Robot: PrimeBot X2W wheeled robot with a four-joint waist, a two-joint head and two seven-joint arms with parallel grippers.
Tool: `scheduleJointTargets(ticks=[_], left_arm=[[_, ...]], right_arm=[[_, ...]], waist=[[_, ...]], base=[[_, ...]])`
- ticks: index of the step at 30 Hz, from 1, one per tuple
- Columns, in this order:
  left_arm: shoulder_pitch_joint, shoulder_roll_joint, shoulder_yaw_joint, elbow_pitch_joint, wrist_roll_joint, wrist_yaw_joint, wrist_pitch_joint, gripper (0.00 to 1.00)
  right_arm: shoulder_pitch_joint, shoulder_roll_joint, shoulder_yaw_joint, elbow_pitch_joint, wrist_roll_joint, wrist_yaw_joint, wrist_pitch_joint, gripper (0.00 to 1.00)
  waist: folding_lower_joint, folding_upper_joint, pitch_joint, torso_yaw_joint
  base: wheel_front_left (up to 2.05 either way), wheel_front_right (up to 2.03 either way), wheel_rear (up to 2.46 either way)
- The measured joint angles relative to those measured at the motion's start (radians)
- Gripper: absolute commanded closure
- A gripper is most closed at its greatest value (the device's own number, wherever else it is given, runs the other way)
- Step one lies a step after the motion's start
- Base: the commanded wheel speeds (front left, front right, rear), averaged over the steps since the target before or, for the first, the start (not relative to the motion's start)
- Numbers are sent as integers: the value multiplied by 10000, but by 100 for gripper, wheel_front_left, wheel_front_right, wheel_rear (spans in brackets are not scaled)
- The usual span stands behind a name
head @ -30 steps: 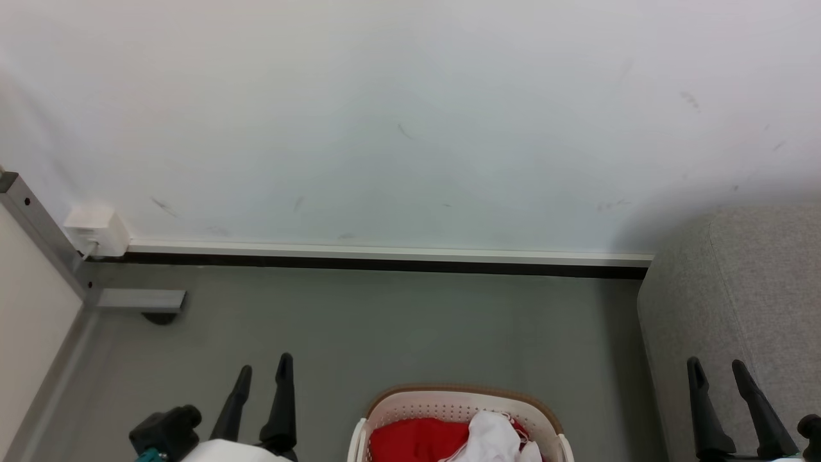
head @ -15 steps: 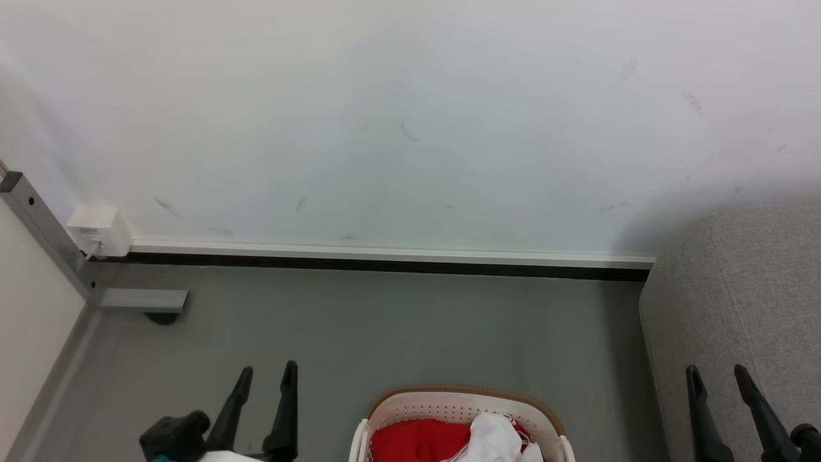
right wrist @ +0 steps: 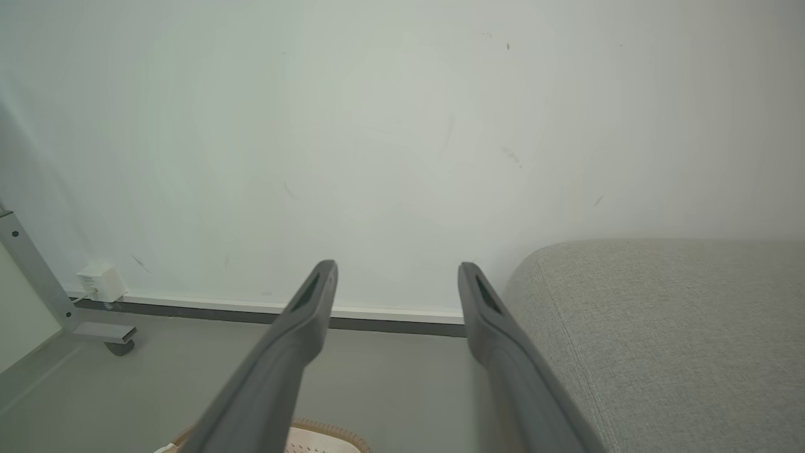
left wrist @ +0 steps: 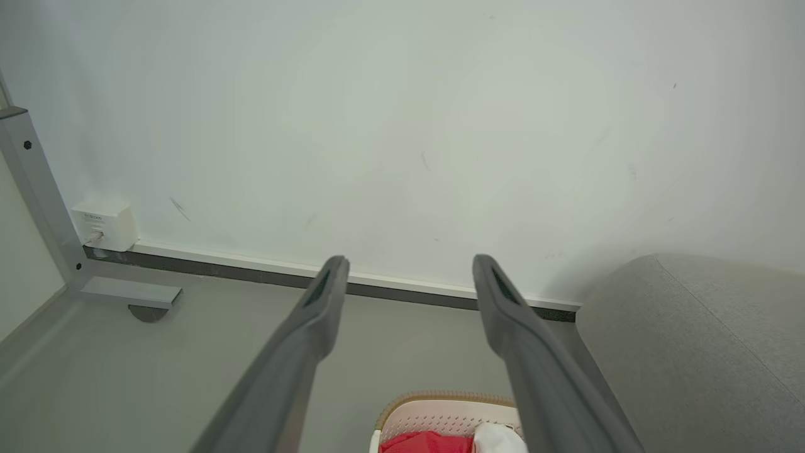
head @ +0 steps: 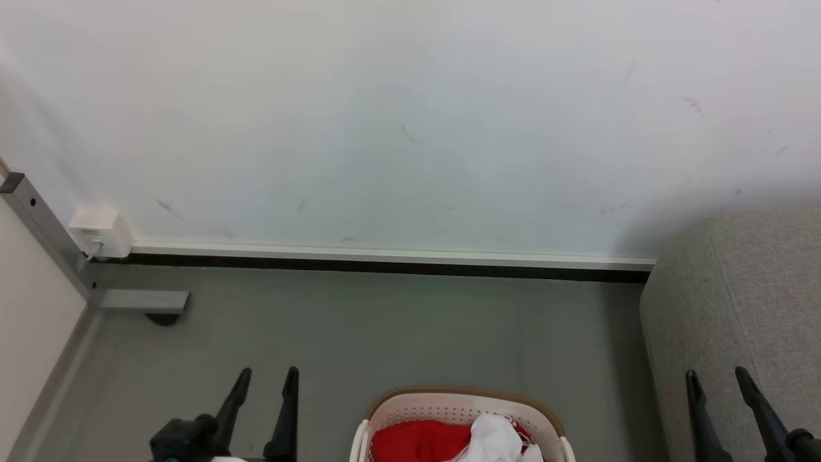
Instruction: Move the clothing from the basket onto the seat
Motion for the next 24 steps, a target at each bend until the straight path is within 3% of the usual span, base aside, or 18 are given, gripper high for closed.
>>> scheduleJointTargets(ticks=[24], left_arm=[[74, 10, 180, 548, 1718, -224, -451, 0]], right_arm=[[201, 82, 46, 242, -846, 0, -439, 0]], waist=[[0, 0, -27, 59]], base=[[0, 0, 0]])
